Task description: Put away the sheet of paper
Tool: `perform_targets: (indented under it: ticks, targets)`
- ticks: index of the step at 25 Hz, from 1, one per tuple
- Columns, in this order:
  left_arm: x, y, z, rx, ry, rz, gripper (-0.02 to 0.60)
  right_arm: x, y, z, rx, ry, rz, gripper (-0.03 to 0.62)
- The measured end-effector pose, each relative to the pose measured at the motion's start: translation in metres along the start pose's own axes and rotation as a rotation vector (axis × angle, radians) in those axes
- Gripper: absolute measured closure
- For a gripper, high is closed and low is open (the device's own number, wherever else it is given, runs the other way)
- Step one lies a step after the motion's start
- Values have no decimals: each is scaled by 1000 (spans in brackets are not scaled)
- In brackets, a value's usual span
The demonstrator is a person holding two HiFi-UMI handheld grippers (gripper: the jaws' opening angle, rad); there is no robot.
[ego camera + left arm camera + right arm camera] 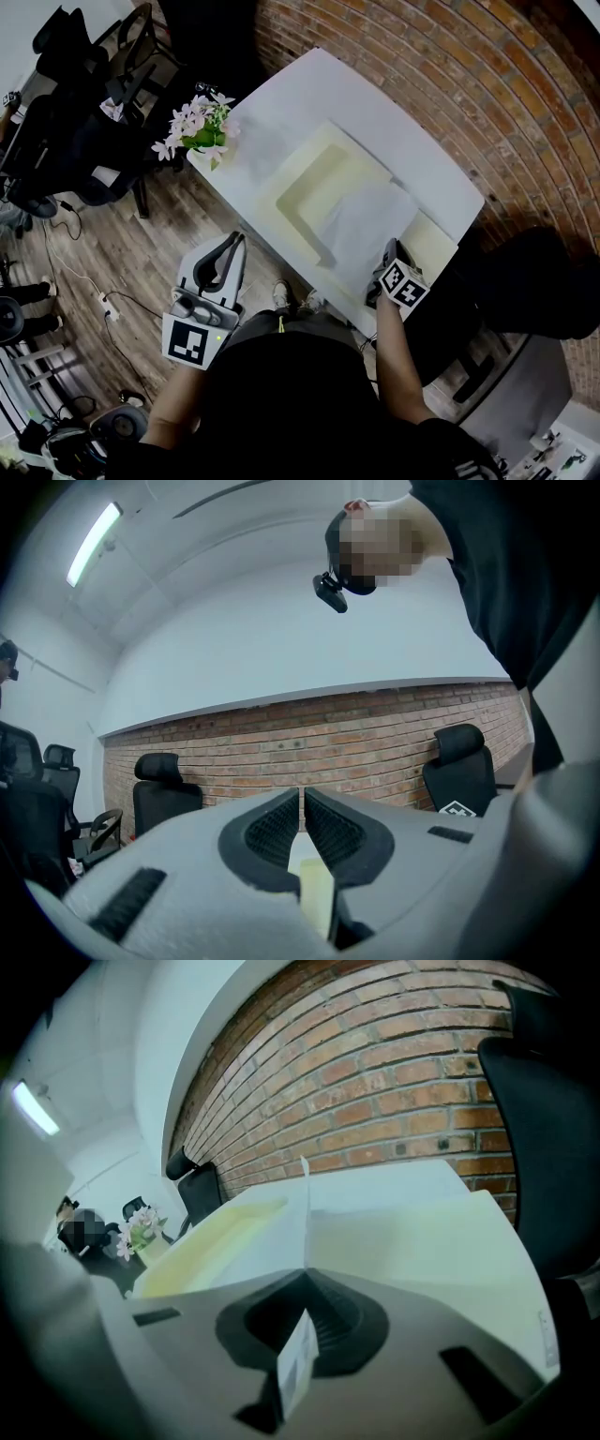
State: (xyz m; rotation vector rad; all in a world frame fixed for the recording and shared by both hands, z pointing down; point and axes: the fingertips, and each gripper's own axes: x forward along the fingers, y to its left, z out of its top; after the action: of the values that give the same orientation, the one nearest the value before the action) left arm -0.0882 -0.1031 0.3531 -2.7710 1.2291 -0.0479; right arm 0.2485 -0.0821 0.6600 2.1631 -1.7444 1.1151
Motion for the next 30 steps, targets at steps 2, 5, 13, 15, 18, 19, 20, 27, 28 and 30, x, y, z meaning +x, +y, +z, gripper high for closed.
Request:
perform_targets:
  ticks: [2,5,13,15,18,19,20,27,28,30]
  targets:
    - [1,1,-1,-1,3,1,543,3,4,2,-13,1,7,579]
    - [2,1,-1,-2,4,2,543,5,11,6,-35,-7,17,579]
    - [3,4,-4,-8,5,4,543,18,29,8,-48,0,37,579]
    - [4,6,-4,-10,8,6,543,23,32,7,-35,6,34,579]
    - [4,8,-5,-10,11,7,545,31,39,6,-2,14,53,579]
    - [4,9,-6,-10,12,8,543,33,41,5,11,17,55,579]
    - [4,10,-6,-11,13,9,543,35,42,5,19,21,51,579]
    - [1,16,-10,-14,26,26,545,48,53,3,48,43,56,579]
    - [1,17,-10,-15,26,29,545,50,55,3,49,46,59,579]
    - [0,20,-11,-17,30,34,543,53,61,2,49,51,66,579]
